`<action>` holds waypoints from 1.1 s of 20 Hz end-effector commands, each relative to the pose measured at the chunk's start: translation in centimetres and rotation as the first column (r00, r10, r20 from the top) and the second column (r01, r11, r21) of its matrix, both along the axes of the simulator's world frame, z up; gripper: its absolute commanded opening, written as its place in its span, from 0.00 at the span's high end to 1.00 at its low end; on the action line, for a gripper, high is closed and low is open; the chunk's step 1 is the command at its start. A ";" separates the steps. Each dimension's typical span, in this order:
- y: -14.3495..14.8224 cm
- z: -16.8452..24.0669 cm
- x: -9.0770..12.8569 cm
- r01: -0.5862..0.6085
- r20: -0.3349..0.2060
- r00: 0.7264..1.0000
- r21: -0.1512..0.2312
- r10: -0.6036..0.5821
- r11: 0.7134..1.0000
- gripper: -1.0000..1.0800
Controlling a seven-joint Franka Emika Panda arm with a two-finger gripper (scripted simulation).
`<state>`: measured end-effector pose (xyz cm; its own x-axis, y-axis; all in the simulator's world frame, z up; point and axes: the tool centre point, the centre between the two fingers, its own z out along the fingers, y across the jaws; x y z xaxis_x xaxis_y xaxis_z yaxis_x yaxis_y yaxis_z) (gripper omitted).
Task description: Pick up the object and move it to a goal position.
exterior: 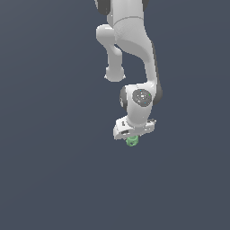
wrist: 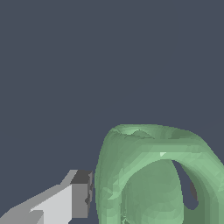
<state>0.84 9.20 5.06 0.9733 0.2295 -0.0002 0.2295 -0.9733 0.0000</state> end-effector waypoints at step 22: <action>2.0 19.2 -4.4 -0.001 0.001 1.000 -0.001 0.001 1.000 1.00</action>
